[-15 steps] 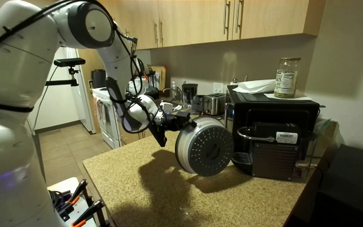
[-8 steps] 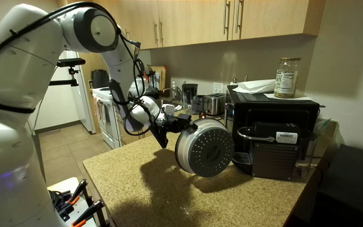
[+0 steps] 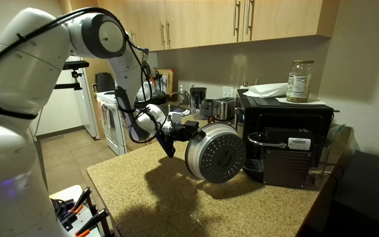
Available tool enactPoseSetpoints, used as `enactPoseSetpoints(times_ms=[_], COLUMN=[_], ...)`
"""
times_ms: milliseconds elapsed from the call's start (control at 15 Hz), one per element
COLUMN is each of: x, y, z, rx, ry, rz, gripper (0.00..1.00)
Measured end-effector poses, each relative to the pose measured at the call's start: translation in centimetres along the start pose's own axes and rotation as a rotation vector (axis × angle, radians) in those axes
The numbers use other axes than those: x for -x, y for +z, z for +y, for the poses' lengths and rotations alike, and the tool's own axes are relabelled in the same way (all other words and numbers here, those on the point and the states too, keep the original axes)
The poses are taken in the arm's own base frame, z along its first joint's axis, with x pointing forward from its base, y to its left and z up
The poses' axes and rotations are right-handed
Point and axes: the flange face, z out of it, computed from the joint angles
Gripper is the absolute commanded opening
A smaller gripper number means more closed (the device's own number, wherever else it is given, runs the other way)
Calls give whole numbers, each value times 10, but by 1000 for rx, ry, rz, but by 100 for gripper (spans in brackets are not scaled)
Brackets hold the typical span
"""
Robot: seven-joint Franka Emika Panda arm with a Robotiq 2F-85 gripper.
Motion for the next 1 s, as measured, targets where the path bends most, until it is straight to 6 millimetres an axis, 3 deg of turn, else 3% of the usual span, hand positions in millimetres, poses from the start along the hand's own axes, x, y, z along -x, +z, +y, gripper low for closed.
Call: enactPoseSetpoints(times_ms=[400,1000], x=[6,19], y=[-23,-29], z=[-10,-29], rx=[52,81], ry=[-16,-49], rz=[129,205], gripper=[4,4])
